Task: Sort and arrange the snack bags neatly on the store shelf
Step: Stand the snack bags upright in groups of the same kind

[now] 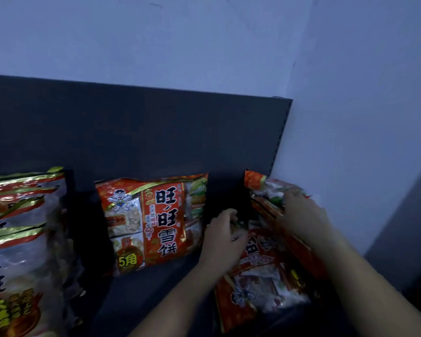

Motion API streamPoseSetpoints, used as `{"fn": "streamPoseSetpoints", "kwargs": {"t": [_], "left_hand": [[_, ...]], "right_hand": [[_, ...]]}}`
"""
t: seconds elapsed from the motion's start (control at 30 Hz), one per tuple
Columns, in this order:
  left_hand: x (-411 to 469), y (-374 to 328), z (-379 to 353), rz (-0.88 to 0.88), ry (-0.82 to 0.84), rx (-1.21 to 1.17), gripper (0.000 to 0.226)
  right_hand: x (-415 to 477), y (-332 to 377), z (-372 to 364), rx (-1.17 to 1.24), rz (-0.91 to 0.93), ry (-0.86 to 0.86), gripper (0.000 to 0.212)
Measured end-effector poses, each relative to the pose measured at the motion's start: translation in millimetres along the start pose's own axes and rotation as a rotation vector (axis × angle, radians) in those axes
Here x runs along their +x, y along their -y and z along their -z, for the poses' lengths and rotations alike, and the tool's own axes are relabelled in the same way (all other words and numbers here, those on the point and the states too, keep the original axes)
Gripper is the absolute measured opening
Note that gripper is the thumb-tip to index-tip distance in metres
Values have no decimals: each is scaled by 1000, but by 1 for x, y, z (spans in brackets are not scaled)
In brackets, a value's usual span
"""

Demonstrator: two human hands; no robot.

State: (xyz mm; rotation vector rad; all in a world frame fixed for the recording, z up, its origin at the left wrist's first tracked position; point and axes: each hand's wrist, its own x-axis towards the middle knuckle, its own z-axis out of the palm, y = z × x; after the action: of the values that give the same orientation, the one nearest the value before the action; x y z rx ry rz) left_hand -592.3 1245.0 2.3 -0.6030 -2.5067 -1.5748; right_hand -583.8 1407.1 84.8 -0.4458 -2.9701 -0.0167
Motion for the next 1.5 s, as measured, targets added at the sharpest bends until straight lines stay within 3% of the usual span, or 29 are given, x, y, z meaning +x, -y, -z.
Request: {"fn": "streamPoseSetpoints", "kwargs": {"t": [0.07,0.13,0.23,0.33,0.5,0.6,0.7,0.77,0.83,0.9,1.0,1.07,1.17,1.3,1.4,1.5], "left_hand": [[6,-13,-20,93,245,-43,42],[6,-23,-41,127,336,-79,44],[9,-28,-65,271,349,-290,40],[14,-32,-68,480,294,-506,35],[30,-30,-66,590,273,-694,31],[38,-33,-55,669,251,-828,31],[27,-24,-31,542,306,-877,38],[19,-19,-7,486,374,-807,35],[13,-16,16,473,373,-632,22],[6,-7,35,499,332,-452,20],[-14,2,52,525,380,-299,14],[-19,7,56,485,316,-187,28],[-17,7,57,250,141,245,34],[-14,-20,74,13,-69,497,24],[-8,-38,98,-20,-195,613,25],[-3,-42,128,0,-280,690,23]], "right_hand": [[-4,-19,-9,-43,-40,156,54],[-9,-29,-21,-50,-52,160,53],[-12,-32,-29,-80,15,39,44],[-8,-33,-31,-111,108,70,33],[0,-20,-30,-110,257,-46,23],[4,-5,-28,168,230,-113,21],[8,11,-26,702,127,-18,35],[10,23,-24,883,126,94,38],[10,36,-20,878,222,234,29],[17,44,-18,709,382,258,13],[30,45,-24,407,593,350,34],[34,46,-31,306,648,392,42],[40,50,-37,218,675,258,50],[48,61,-24,111,792,100,39],[59,62,0,199,747,55,24],[62,64,20,279,778,-123,19]]}}
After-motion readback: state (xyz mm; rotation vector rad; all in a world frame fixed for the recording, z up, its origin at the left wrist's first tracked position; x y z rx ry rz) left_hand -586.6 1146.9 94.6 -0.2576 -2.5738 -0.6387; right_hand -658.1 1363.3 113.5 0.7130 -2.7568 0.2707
